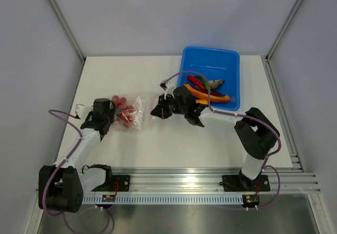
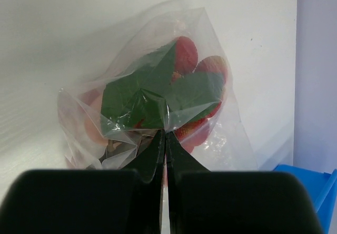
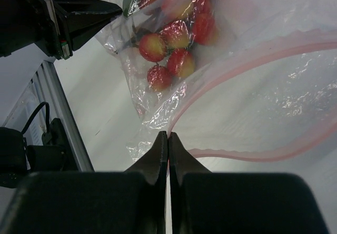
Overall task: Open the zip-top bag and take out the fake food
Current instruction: Pick up the fake fruit from the center of the board.
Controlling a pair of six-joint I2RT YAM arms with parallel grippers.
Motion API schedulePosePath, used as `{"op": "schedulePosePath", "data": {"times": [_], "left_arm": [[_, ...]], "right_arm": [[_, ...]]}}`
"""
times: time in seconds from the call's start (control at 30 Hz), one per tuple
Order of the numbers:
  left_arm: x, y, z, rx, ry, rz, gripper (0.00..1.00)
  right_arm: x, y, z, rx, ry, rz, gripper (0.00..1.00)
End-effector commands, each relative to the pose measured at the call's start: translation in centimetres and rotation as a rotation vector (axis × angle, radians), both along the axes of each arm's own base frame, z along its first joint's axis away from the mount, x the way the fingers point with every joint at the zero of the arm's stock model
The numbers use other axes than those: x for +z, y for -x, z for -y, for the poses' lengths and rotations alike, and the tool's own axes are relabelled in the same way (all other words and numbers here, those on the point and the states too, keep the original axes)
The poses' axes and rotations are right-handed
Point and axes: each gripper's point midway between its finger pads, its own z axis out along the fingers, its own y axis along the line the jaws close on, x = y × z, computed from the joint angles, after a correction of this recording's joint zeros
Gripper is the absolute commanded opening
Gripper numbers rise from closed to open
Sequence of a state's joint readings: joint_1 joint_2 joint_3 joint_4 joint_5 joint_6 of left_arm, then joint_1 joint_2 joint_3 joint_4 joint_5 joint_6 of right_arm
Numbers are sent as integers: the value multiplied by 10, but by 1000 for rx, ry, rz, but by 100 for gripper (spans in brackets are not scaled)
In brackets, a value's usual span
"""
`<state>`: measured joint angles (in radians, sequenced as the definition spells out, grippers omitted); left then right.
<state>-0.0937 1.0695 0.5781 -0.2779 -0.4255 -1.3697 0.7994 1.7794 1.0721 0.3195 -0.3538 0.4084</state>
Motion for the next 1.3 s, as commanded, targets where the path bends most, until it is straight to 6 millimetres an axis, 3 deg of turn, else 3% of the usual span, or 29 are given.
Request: {"op": "schedulePosePath", "data": {"times": [0.0,0.47,1.27], "left_arm": [[3,2,-6,35,3,11,1],[4,9,-15,77,3,5,1],[5,10,-19,90,4,-5,0]], "right_arm": [[35,-3,-3,-10,-68,112,0],[41,-6,9,-53,-66,147,0],[69,-5,24,-88,-127,216,1]]}}
